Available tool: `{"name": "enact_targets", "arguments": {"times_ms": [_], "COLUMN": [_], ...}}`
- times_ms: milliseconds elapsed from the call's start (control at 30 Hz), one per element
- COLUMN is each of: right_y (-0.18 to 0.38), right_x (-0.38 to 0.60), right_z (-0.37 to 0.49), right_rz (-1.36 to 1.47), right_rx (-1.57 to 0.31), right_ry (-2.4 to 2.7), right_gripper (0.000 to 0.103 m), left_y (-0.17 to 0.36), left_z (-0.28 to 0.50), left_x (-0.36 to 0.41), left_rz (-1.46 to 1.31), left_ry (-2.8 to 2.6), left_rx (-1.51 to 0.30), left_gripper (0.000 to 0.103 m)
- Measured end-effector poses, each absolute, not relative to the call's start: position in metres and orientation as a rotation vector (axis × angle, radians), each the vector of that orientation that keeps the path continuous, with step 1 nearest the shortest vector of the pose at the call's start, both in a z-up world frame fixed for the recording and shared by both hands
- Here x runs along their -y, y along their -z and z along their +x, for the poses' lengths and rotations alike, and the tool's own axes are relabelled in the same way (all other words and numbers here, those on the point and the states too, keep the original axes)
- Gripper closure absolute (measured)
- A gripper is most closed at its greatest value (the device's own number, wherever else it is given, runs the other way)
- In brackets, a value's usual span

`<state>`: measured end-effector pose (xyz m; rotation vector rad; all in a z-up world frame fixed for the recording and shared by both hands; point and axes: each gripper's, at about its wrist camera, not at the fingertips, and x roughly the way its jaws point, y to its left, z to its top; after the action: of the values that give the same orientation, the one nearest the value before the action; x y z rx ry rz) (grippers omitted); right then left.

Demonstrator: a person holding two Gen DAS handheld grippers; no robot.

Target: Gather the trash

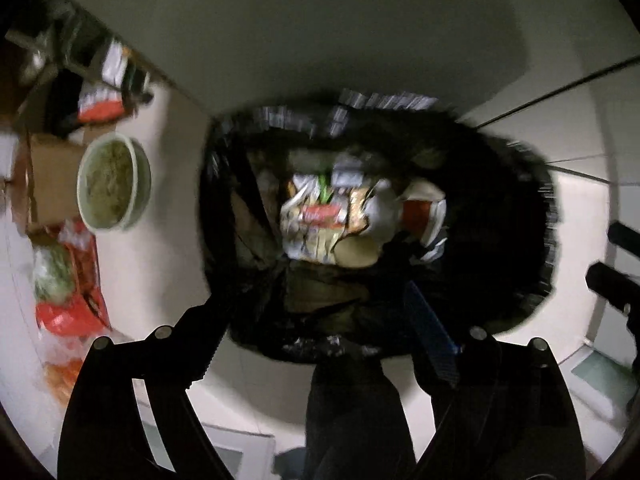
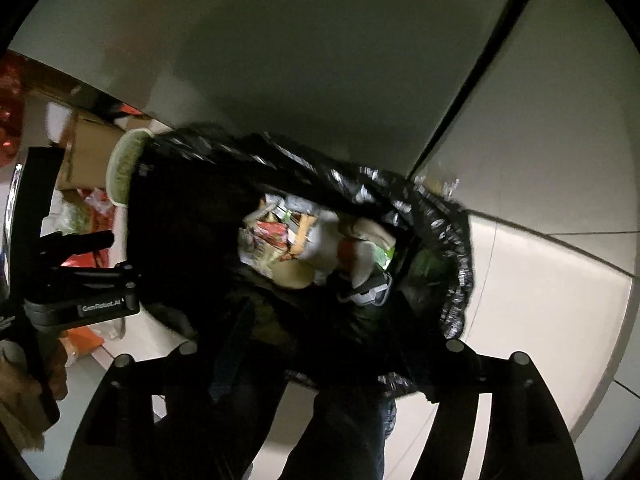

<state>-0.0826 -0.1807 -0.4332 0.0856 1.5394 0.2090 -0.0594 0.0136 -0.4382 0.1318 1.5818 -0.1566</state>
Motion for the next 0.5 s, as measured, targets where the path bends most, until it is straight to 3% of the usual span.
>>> {"name": "enact_targets", "arguments": {"times_ms": [267,367,500], "right_y": [0.283,0.22,0.133], "right_x": [0.183,0.181,0.186], "right_z": [-0.085,-0.085,-0.084], "right_rz": [0.112,0.163,0.196], "right_rx": [-1.377,-1.299,-1.11], "right_ry": [-0.405,-0.505,-0.555], "right_gripper": [0.031,0.031,0.025], "left_y": [0.266,0.199,0.127], "left_z": [-0.072,-0.073,-0.064], "left_x": [-0.013,-0.01,-0.005], "left_rz": [0.197,0.163,0.113], "left_ry": [0.243,0.246,0.228], "left_rx": [-1.341,-1.247,-1.095], "left_gripper": [0.019,0.013,0.013]}}
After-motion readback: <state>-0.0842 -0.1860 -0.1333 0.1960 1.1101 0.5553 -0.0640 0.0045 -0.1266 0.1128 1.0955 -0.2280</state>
